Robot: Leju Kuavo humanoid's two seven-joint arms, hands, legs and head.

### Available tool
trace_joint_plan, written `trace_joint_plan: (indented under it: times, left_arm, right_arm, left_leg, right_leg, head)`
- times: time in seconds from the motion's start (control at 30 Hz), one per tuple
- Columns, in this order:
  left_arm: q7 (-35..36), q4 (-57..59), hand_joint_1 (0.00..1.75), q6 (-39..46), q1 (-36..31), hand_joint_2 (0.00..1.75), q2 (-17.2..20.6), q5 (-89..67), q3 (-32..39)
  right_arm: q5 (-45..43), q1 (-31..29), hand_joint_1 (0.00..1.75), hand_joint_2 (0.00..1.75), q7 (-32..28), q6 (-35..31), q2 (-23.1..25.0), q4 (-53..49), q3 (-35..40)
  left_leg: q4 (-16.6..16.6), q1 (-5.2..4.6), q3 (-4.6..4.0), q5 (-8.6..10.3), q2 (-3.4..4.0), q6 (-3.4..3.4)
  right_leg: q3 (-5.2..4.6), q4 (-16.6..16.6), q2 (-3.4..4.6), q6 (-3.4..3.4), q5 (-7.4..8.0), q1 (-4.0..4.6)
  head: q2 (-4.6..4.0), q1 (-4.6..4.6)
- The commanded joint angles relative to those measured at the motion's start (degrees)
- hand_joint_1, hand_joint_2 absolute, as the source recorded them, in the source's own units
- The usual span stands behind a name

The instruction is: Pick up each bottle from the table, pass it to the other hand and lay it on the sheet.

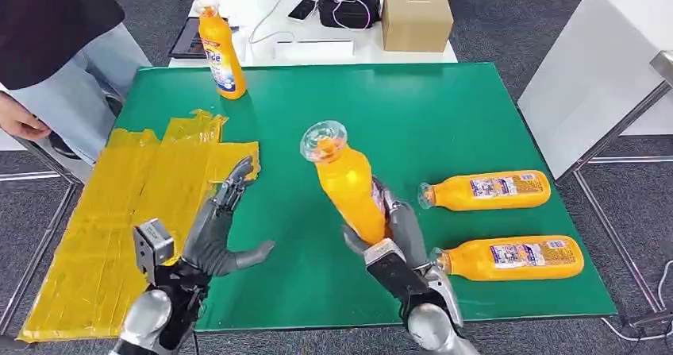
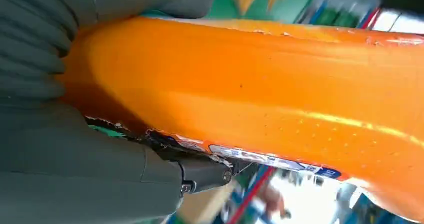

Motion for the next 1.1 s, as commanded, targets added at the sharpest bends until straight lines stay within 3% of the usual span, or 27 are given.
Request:
trace_joint_plan:
  times: [0.03,1.07,1.1]
  left_arm:
    - [2.3,10.9,0.0,-3.4,-9.6,1.75,1.8,8.8,-7.3]
    - [2.9,15.0,0.0,-2.7,-11.0,1.75,1.7,10.7,-12.4]
    - [2.9,15.1,1.5,-2.6,-10.9,1.75,1.7,10.7,-12.4]
  right_arm:
    - [-0.8,-6.4,1.75,1.75,-2.8,2.5,4.1,16.9,9.3]
    - [-0.9,-8.1,1.75,1.75,-3.8,0.2,4.3,19.4,13.4]
    - [-0.9,-8.1,1.75,1.75,-3.9,0.1,4.3,19.4,13.5]
  left_leg:
    - [-0.1,0.06,0.27,0.01,0.13,-0.08]
    - [0.0,0.04,0.19,-0.03,0.08,-0.07]
    - [0.0,0.0,0.09,0.0,0.05,-0.04]
  right_leg:
    - [0.28,-0.1,0.08,-0.06,0.03,0.07]
    - [0.21,0.0,0.03,-0.04,-0.02,0.04]
    - [0.09,0.0,0.03,-0.02,-0.01,0.0]
  head:
    - [0.0,0.0]
    - [0.0,0.0]
    - [0.0,0.0]
